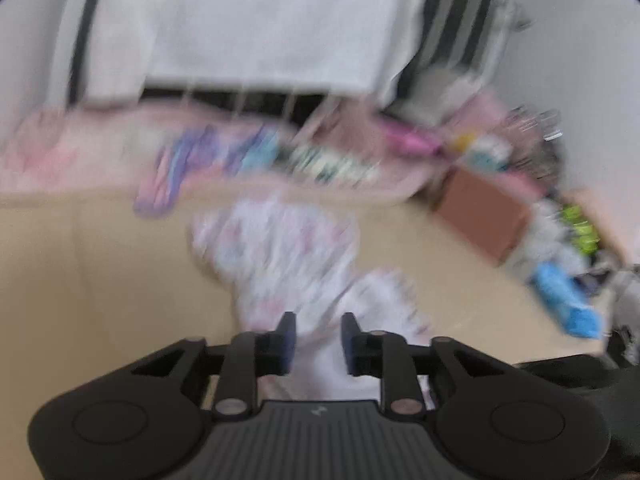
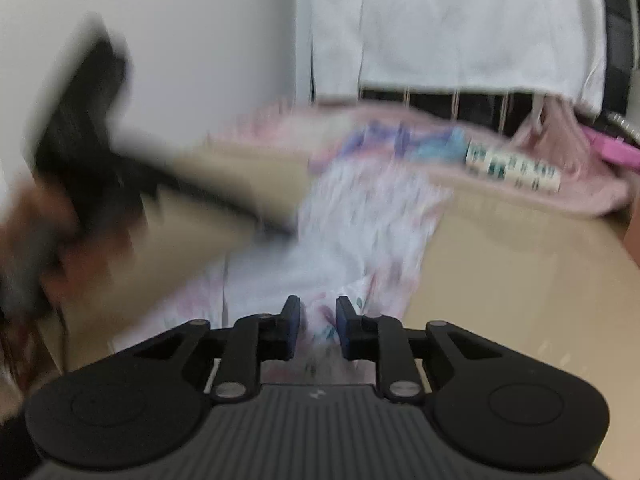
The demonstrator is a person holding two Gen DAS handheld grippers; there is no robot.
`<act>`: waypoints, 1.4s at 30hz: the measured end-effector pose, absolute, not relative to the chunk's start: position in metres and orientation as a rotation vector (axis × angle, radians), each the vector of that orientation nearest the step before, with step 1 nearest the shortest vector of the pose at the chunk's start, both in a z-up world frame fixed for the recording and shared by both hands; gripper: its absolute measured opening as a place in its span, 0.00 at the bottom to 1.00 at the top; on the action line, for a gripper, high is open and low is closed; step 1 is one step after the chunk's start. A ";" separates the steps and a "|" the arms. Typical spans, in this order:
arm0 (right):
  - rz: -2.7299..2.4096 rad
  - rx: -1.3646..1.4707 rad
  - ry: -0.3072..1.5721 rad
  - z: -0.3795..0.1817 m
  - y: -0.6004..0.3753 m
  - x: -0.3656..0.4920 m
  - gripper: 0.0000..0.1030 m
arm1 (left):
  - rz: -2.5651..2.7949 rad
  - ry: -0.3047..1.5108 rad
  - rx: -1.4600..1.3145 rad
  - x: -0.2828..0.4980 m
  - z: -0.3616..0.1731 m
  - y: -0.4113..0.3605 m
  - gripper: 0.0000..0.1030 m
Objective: Fold clothes
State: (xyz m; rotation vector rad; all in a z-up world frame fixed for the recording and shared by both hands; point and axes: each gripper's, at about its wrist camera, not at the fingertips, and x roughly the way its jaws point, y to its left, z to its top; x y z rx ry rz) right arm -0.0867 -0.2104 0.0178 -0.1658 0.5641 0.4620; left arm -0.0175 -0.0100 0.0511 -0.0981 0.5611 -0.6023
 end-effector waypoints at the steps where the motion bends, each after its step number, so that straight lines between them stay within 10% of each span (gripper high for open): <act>1: 0.455 -0.162 0.566 0.017 -0.210 -0.088 0.17 | -0.632 0.548 -0.076 -0.030 0.056 -0.007 0.25; 10: 0.535 -0.109 0.486 0.029 -0.232 -0.100 0.21 | -0.626 0.650 0.178 -0.079 0.011 -0.026 0.26; 15: 0.716 -0.282 0.413 0.043 -0.242 -0.126 0.69 | -0.665 0.637 0.192 -0.077 0.007 -0.021 0.26; 24: 0.919 -0.544 0.509 0.031 -0.232 -0.115 0.62 | -0.743 0.736 0.159 -0.051 0.017 -0.020 0.33; 32: 0.952 -0.319 0.629 0.028 -0.250 -0.091 0.04 | -0.789 0.533 0.106 -0.085 0.044 0.015 0.51; 38: 1.045 -0.102 0.713 0.036 -0.271 -0.093 0.04 | -1.019 0.250 0.427 -0.164 0.039 -0.004 0.83; 42: 1.108 -0.007 0.742 0.052 -0.287 -0.095 0.04 | -1.025 0.094 0.580 -0.183 0.020 -0.022 0.83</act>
